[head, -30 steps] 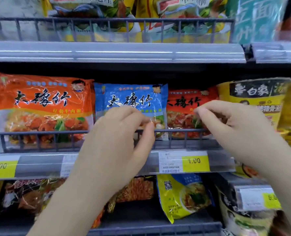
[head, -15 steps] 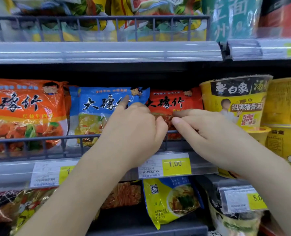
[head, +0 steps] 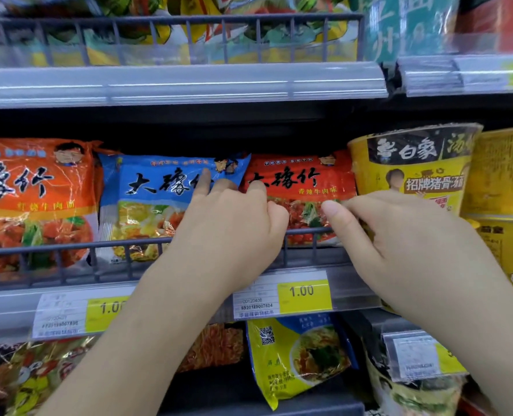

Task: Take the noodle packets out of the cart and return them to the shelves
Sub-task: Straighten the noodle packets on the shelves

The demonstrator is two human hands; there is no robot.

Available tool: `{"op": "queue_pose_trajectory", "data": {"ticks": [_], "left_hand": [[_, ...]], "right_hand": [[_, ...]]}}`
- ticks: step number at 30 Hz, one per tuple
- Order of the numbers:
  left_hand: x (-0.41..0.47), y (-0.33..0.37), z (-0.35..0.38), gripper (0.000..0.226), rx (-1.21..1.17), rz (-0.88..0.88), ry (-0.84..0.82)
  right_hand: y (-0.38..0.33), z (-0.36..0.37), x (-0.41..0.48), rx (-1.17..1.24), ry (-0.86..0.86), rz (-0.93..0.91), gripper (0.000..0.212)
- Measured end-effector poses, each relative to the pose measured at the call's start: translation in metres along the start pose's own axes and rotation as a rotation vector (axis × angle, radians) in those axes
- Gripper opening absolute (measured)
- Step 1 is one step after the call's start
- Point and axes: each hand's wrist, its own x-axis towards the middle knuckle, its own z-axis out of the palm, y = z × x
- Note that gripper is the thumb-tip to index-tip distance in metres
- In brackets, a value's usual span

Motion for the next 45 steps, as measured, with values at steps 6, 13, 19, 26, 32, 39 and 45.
{"op": "queue_pose_trajectory", "data": {"ticks": [6, 13, 19, 26, 32, 39, 45], "left_hand": [[0.008, 0.008, -0.007, 0.026, -0.197, -0.139, -0.11], [0.009, 0.0, -0.017, 0.037, -0.465, -0.195, -0.152], [0.007, -0.011, -0.016, 0.032, -0.563, -0.202, -0.141], [0.001, -0.009, -0.018, 0.038, -0.578, -0.23, -0.071], [0.008, 0.005, -0.016, 0.037, -0.271, -0.217, -0.152], [0.017, -0.004, -0.016, 0.034, -0.505, -0.232, -0.091], [0.008, -0.013, -0.02, 0.042, -0.693, -0.212, -0.133]], "right_hand": [[-0.014, -0.005, 0.004, -0.12, -0.121, -0.013, 0.072], [-0.018, -0.005, 0.006, 0.038, -0.239, 0.015, 0.058], [-0.02, -0.006, 0.003, 0.23, -0.23, 0.07, 0.049], [-0.021, 0.003, 0.006, 0.281, -0.156, 0.105, 0.055], [-0.028, -0.006, 0.001, 0.217, -0.141, 0.079, 0.052], [-0.023, -0.002, 0.002, 0.194, -0.112, 0.059, 0.054], [-0.014, 0.017, 0.007, 0.292, -0.085, 0.095, 0.06]]}}
